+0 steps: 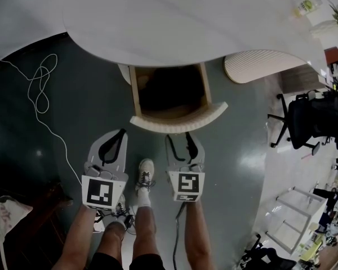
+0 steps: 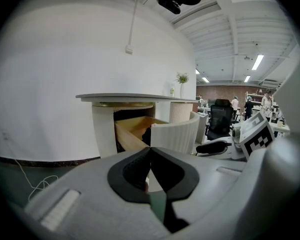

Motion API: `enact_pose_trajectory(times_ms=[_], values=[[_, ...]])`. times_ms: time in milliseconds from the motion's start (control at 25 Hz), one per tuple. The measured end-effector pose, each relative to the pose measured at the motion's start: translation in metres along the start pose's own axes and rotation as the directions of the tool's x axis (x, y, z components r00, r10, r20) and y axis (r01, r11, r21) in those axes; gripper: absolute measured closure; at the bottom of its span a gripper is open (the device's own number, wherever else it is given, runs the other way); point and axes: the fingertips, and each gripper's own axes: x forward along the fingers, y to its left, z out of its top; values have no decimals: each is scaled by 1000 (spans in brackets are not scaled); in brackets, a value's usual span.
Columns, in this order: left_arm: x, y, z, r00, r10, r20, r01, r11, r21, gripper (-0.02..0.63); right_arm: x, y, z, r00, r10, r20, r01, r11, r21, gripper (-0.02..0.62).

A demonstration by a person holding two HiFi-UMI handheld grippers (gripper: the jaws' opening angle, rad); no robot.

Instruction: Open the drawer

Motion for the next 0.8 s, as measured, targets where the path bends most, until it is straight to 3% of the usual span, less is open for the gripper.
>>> enact_pose_trajectory(times_ms=[360,800], values=[[-16,1,35,999,-17,36,16,999,30,597,-24,-5,28,1000,-30,6,30,1000,0,356],[-66,-2,103,994,-21,109,17,999,42,597,-82,5,103,996,-62,68,60,998,32,356]])
